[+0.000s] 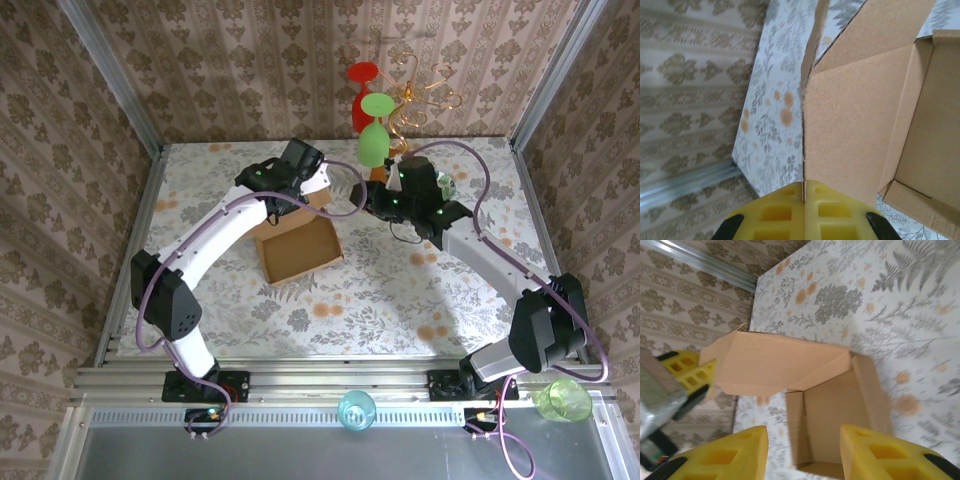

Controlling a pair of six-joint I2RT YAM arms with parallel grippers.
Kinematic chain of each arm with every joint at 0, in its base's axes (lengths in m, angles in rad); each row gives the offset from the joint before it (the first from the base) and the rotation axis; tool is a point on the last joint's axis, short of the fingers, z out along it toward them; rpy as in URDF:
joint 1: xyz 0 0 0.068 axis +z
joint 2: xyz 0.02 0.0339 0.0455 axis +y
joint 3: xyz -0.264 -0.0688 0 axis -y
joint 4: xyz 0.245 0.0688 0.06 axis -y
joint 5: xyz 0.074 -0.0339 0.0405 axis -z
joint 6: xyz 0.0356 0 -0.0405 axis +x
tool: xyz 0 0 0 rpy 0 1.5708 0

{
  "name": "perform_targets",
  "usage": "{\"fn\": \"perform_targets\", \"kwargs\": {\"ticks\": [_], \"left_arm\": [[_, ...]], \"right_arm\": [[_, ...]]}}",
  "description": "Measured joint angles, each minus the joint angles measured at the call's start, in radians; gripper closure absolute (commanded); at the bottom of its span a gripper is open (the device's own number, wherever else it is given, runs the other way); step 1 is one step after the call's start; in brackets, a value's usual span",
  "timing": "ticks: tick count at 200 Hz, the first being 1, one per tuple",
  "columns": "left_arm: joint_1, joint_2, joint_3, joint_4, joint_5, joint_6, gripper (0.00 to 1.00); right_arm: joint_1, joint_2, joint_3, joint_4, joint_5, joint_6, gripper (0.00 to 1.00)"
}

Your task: Fold the paper box

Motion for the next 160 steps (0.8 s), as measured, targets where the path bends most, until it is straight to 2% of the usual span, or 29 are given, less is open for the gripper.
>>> {"fn": "perform_targets", "kwargs": {"ticks": [40, 80, 103, 135, 160], "left_arm": [[-0.008, -0.013, -0.021, 0.008, 0.102, 0.085, 1.00], [-0.029, -0.040, -0.068, 0.014, 0.142, 0.135, 1.00], [-0.036, -0.040, -0.071, 0.016, 0.154, 0.149, 1.00], [-0.060, -0.040, -0.071, 0.018, 0.145, 0.151, 1.00], [-0.093, -0.040, -0.095, 0.047, 0.114, 0.150, 1.00]], "right_arm": [[-0.101, 0.019, -0.029, 0.037, -0.058, -0.040, 0.57], [-0.067, -0.016, -0.163, 0.193, -0.075, -0.106, 0.57], [-0.068, -0.001, -0.183, 0.193, -0.087, -0.151, 0.58], [-0.066, 0.080, -0.108, 0.103, -0.091, -0.045, 0.58], [-0.033, 0.034, -0.193, 0.159, -0.019, 0.112, 0.59]]}}
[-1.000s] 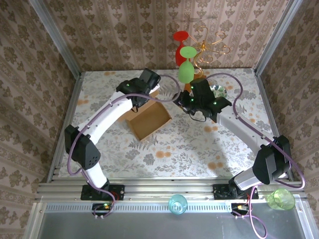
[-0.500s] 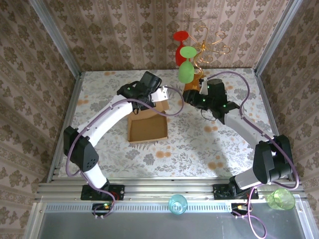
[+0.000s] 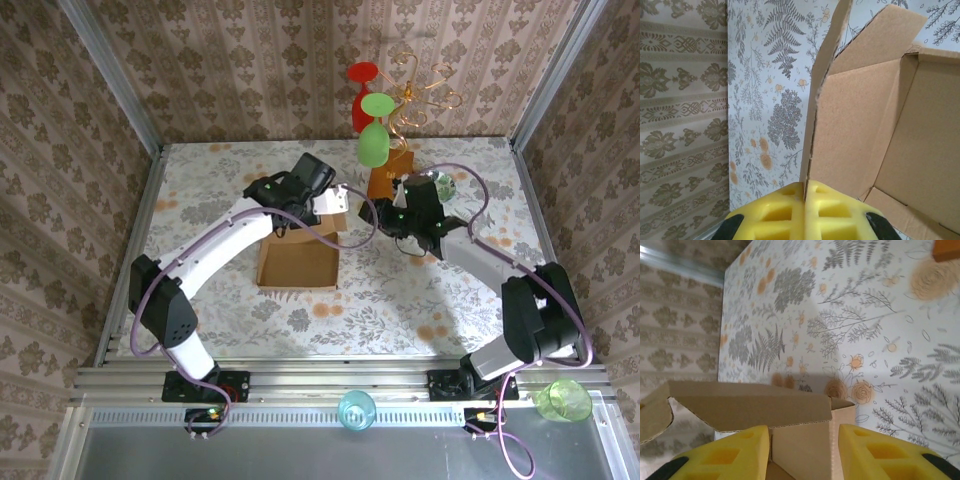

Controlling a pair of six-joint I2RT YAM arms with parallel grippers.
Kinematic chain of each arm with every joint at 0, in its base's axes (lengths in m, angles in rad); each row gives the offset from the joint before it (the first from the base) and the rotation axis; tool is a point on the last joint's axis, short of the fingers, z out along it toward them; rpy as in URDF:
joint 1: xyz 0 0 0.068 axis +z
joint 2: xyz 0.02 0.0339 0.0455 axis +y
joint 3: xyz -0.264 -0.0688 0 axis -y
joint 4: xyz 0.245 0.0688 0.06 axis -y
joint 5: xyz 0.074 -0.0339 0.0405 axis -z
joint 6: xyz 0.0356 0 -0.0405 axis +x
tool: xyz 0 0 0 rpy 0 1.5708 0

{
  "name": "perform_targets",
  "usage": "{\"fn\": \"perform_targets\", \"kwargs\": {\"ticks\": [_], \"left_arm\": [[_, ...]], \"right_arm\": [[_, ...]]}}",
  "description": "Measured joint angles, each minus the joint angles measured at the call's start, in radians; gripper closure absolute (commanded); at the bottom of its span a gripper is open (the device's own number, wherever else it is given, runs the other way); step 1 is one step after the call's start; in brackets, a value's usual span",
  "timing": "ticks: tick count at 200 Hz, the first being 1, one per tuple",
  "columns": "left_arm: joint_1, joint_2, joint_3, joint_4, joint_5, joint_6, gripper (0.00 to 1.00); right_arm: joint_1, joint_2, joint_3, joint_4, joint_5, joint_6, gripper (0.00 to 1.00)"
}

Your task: Fold the paper box

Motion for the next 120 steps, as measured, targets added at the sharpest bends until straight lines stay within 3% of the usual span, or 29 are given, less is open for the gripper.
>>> {"fn": "perform_targets", "kwargs": {"ticks": [29, 94, 120], "left_arm": [[-0.041, 0.002, -0.033, 0.023, -0.052, -0.003, 1.00], [-0.109, 0.035, -0.034, 0.031, -0.165, -0.044, 1.00], [-0.122, 0.042, -0.033, 0.035, -0.185, -0.056, 1.00]], "right_arm": [[0.018, -0.039, -0.046, -0.021, 0.052, 0.202, 0.58], [0.004, 0.005, -0.003, -0.154, 0.022, 0.734, 0.49], [0.015, 0.013, 0.031, -0.180, 0.021, 0.848, 0.53]]}}
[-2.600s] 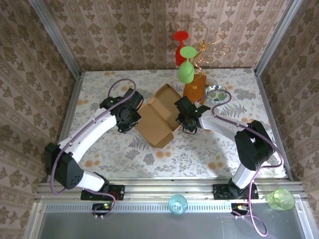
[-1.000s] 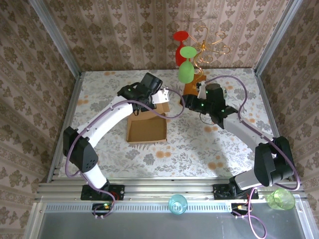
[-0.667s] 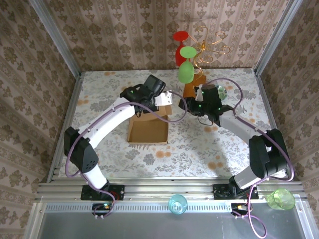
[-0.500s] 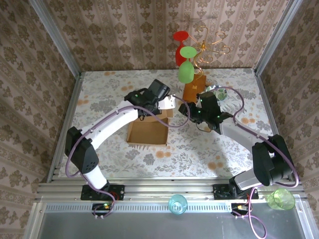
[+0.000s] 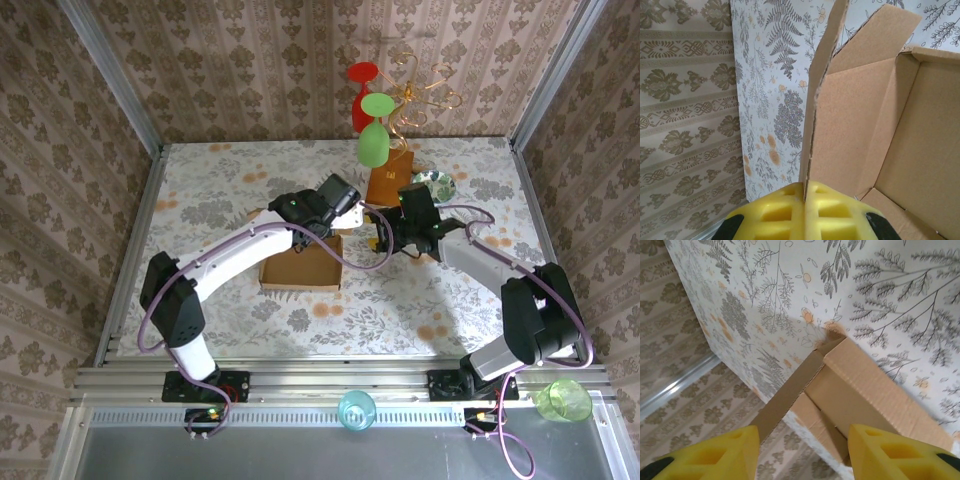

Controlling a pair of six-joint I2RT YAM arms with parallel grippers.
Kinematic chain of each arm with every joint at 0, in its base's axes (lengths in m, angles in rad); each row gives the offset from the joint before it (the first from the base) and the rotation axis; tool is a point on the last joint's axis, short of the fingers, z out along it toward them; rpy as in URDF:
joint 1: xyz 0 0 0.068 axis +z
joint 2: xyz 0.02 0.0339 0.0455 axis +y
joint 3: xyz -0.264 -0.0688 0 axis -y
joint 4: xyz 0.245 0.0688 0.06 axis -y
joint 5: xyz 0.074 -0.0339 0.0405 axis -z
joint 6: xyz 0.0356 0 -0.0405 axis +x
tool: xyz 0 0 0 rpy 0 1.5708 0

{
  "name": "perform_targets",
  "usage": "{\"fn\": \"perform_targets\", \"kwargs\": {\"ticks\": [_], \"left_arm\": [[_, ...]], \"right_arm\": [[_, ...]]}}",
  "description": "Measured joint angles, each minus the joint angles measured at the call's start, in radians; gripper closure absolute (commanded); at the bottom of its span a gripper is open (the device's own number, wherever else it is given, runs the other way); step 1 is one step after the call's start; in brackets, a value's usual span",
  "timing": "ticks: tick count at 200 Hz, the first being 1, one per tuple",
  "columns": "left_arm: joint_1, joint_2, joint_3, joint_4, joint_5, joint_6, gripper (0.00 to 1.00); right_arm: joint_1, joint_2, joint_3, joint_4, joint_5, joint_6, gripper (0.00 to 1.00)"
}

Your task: Fold the paper box

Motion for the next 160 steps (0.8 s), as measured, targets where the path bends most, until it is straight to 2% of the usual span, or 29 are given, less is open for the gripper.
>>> {"fn": "perform_targets", "kwargs": {"ticks": [16, 37, 59, 89, 106, 132, 160], "left_arm": [[-0.001, 0.000, 0.000, 0.000, -0.003, -0.008, 1.00], [0.003, 0.000, 0.010, -0.006, 0.009, -0.014, 1.00], [0.021, 0.000, 0.042, -0.050, 0.058, -0.017, 1.00], [0.055, 0.000, 0.080, -0.090, 0.129, -0.013, 1.00], [0.066, 0.000, 0.085, -0.097, 0.159, -0.006, 1.00], [0.072, 0.000, 0.085, -0.106, 0.195, 0.005, 1.00], [0.079, 0.000, 0.085, -0.118, 0.214, 0.006, 1.00]], "right_arm": [[0.000, 0.001, 0.042, -0.030, 0.006, -0.008, 0.56], [-0.009, 0.001, 0.084, -0.033, 0.035, -0.176, 0.58], [-0.025, -0.019, 0.043, 0.049, 0.050, -0.493, 0.57], [-0.031, -0.150, -0.203, 0.278, 0.020, -0.974, 0.57], [-0.027, -0.200, -0.287, 0.341, -0.008, -1.221, 0.56], [-0.019, -0.196, -0.273, 0.362, -0.040, -1.484, 0.54], [0.008, -0.154, -0.213, 0.369, -0.054, -1.661, 0.54]]}}
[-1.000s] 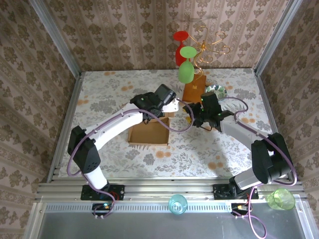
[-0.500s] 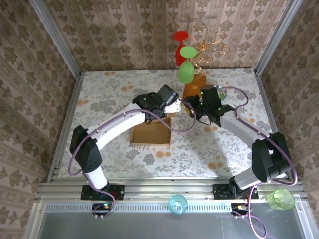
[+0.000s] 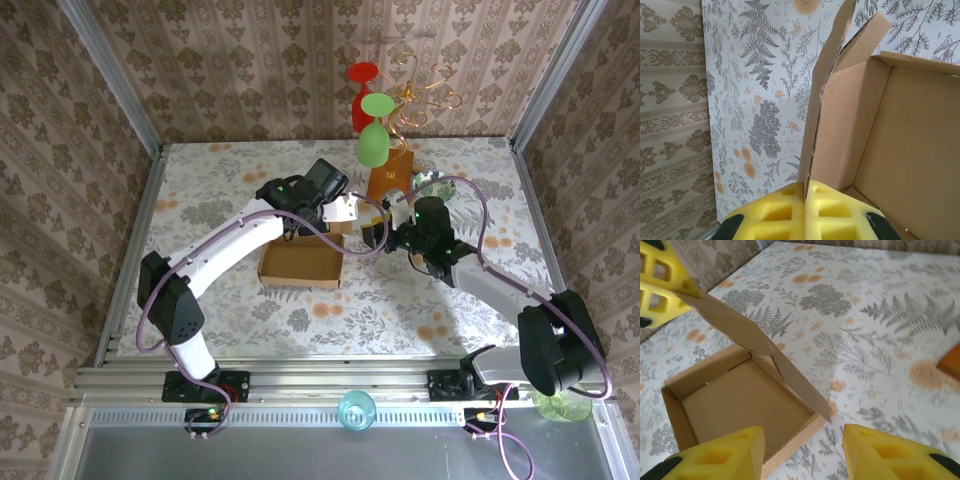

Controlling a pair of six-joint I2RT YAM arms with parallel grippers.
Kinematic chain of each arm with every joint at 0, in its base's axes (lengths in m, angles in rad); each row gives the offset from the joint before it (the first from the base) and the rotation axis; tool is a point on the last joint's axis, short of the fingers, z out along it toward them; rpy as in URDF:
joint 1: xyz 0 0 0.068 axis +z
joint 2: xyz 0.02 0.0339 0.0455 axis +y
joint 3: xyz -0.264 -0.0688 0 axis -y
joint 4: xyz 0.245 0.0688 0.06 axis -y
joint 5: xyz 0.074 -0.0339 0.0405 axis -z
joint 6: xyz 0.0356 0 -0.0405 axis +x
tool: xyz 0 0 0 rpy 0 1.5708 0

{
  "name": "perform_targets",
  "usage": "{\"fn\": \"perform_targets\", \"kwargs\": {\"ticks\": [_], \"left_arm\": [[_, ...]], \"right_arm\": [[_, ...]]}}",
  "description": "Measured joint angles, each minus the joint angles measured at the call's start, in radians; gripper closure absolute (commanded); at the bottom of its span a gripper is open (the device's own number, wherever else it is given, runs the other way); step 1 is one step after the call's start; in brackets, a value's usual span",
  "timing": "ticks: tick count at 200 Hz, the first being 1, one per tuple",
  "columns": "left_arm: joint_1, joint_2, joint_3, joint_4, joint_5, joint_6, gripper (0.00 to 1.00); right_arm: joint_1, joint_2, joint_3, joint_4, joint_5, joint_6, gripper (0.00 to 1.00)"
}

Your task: Fold the paper box

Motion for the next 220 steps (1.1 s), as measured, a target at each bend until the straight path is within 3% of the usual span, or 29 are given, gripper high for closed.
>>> {"fn": "perform_targets", "kwargs": {"ticks": [54, 117, 163, 220], "left_arm": [[0.006, 0.000, 0.005, -0.008, 0.019, 0.000, 1.00], [0.016, -0.006, 0.019, -0.041, 0.021, 0.000, 1.00], [0.013, -0.014, 0.019, -0.044, 0.031, 0.000, 1.00], [0.013, -0.015, 0.023, -0.045, 0.047, 0.000, 1.00]], "right_arm": [[0.058, 0.124, 0.089, -0.003, 0.002, -0.155, 0.51], [0.075, 0.209, 0.163, -0.008, 0.064, -0.210, 0.57], [0.092, 0.223, 0.173, 0.002, 0.089, -0.232, 0.51], [0.093, 0.228, 0.179, 0.005, 0.074, -0.230, 0.65]]}}
